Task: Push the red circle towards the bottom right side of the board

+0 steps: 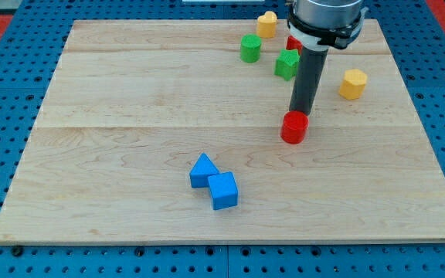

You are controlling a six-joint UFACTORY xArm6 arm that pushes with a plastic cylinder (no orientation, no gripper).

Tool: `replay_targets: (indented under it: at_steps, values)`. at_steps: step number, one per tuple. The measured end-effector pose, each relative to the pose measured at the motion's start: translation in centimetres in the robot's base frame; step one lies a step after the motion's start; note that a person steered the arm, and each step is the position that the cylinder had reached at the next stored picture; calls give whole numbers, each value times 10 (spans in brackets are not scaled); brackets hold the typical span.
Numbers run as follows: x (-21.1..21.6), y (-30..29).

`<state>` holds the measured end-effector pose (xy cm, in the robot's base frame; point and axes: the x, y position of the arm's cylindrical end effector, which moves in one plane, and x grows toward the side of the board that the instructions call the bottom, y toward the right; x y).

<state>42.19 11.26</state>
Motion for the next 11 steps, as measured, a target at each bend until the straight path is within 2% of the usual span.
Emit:
replay_targets:
  at_steps: [1, 2, 3, 4, 6, 7, 8, 9, 10, 11]
  values:
    - [-4, -48]
    - [33, -29]
    - [57, 71]
    - [42, 66]
    - [76, 103]
    - [60, 124]
    - [80, 147]
    - [110, 105]
    - [124, 98]
    - [68, 149]
